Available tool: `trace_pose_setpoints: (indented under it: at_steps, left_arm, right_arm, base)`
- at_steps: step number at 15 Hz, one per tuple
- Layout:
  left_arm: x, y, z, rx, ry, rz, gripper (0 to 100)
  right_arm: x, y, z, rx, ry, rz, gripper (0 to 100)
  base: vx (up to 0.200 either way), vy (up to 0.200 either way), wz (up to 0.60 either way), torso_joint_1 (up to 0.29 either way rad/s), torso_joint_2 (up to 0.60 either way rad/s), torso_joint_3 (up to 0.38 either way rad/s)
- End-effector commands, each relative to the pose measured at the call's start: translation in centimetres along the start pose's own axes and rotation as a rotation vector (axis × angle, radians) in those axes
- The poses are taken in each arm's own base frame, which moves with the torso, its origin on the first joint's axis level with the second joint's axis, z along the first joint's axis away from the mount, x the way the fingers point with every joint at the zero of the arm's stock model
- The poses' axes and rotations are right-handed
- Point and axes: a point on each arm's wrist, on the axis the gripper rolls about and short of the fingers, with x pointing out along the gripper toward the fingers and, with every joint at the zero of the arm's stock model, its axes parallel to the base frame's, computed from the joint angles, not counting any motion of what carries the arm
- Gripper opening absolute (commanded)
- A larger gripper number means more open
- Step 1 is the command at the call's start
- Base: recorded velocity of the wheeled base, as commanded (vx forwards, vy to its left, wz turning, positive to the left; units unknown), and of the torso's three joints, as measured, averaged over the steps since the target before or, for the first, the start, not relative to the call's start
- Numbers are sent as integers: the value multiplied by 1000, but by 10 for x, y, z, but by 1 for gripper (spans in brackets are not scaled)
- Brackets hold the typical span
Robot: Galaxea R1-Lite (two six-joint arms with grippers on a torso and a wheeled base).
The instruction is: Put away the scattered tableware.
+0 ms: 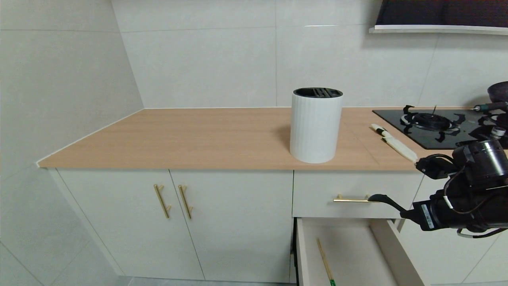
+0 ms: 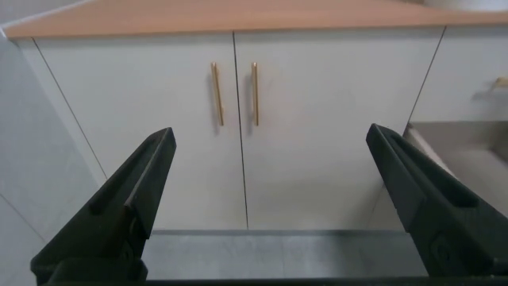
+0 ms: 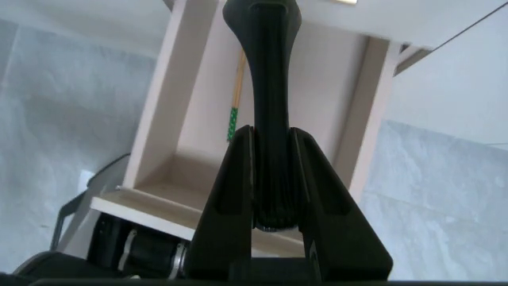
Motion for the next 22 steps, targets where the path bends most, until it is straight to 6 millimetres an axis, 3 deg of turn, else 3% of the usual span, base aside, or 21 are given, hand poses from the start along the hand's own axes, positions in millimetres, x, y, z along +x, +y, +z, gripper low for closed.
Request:
trace_pose_setpoints:
  at_steps: [1, 14, 20, 22]
  left_arm:
    - [0, 0, 0, 0, 1, -1, 100]
    - [0, 0, 0, 0, 1, -1, 100]
    - [0, 0, 0, 0, 1, -1, 100]
    - [0, 0, 0, 0, 1, -1, 100]
  right_arm:
    - [2, 1, -1, -5, 9, 4, 0]
    - [15, 0, -5, -20, 59, 7, 0]
    - [18, 0, -7, -34, 65, 10, 0]
    - [30, 2, -7, -39, 84, 16, 0]
  base:
    - [0, 0, 0, -203, 486, 276]
    - [0, 0, 0, -165, 467, 296]
    - [0, 0, 0, -20, 81, 60]
    - [0, 0, 0, 0, 0, 0]
